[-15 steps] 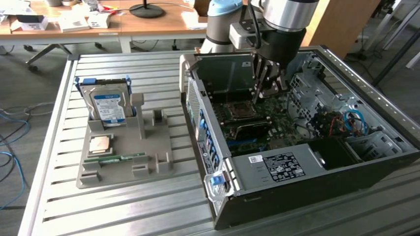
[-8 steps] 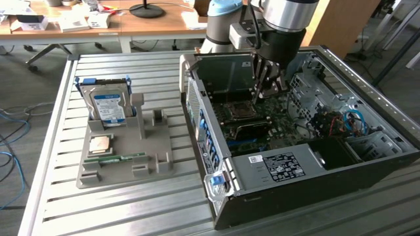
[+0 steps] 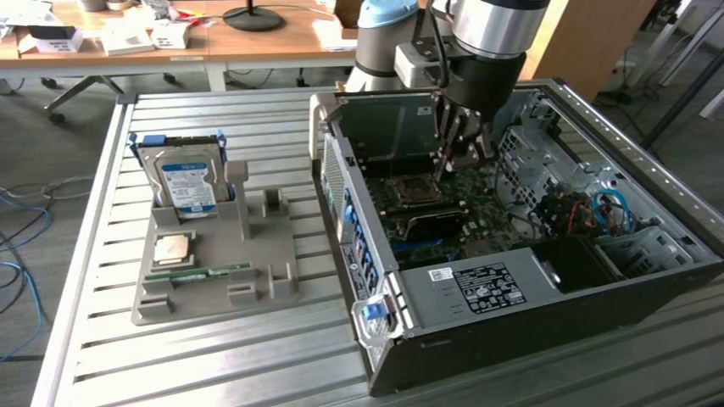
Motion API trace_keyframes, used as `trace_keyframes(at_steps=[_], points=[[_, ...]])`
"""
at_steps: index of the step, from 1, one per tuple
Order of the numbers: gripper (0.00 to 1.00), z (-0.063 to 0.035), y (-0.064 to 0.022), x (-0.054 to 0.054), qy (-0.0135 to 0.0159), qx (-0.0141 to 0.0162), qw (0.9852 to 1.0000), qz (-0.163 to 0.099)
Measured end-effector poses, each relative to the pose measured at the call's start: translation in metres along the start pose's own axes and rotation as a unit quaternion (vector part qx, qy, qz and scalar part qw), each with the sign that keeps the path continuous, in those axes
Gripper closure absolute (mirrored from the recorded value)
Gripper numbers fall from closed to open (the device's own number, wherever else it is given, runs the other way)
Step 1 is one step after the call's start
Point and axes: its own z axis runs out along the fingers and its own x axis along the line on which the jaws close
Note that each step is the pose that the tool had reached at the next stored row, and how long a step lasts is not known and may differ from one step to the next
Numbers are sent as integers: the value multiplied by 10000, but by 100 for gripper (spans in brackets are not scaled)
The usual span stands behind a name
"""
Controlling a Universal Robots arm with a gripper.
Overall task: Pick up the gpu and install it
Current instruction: 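Press down on the gpu until it lock into place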
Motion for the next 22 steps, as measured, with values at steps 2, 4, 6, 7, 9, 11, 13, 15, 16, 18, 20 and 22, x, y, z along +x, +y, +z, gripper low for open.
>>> trace_keyframes(at_steps=[2, 4, 6, 7, 9, 11, 13, 15, 16, 18, 20, 22], points=[[89, 4, 0, 0, 0, 0, 10000, 0], [89, 7, 0, 0, 0, 0, 10000, 0], [89, 11, 0, 0, -1, 0, 10000, 0], [89, 14, 0, 0, -1, 0, 10000, 0], [89, 20, 1, 0, -1, 0, 10000, 0], [89, 23, 1, 0, 0, 0, 10000, 0], [89, 25, 1, 0, 0, 0, 10000, 0], [89, 27, 1, 0, 0, 0, 10000, 0], [89, 27, 1, 0, 0, 0, 10000, 0], [89, 37, 1, 0, -3, 1, 10000, 0], [89, 48, 2, 1, 0, 0, 10000, 0], [89, 64, 2, 1, -1, 0, 10000, 0]])
